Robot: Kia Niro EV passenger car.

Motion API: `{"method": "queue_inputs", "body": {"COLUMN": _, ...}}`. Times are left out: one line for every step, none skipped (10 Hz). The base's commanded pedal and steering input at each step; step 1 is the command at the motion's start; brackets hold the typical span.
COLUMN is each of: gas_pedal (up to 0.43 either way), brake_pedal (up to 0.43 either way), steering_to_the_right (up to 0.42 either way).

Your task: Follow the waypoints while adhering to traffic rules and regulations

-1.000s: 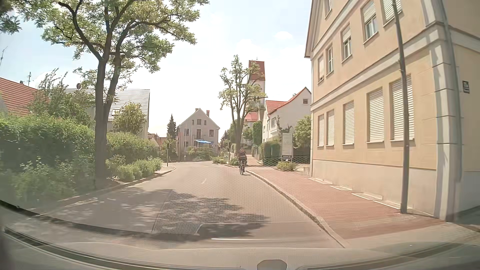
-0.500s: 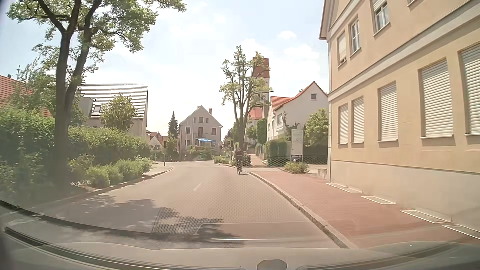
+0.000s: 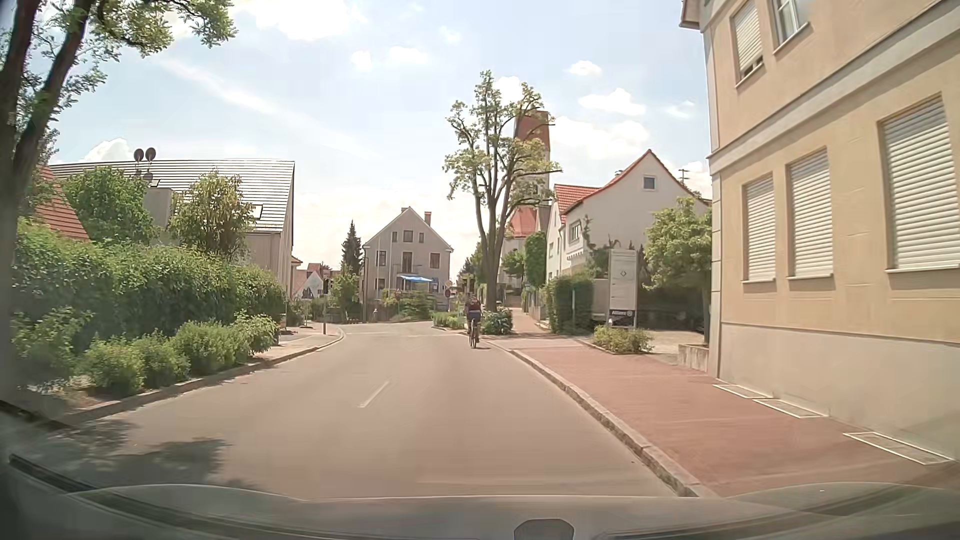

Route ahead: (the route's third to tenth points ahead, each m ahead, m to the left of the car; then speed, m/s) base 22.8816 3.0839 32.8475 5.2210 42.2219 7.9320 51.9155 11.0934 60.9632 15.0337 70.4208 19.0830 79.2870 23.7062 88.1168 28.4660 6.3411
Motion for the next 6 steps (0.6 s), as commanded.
{"method": "queue_inputs", "body": {"gas_pedal": 0.13, "brake_pedal": 0.0, "steering_to_the_right": -0.036}}
{"method": "queue_inputs", "body": {"gas_pedal": 0.13, "brake_pedal": 0.0, "steering_to_the_right": -0.036}}
{"method": "queue_inputs", "body": {"gas_pedal": 0.13, "brake_pedal": 0.0, "steering_to_the_right": -0.035}}
{"method": "queue_inputs", "body": {"gas_pedal": 0.13, "brake_pedal": 0.0, "steering_to_the_right": -0.035}}
{"method": "queue_inputs", "body": {"gas_pedal": 0.13, "brake_pedal": 0.0, "steering_to_the_right": -0.035}}
{"method": "queue_inputs", "body": {"gas_pedal": 0.13, "brake_pedal": 0.0, "steering_to_the_right": -0.033}}
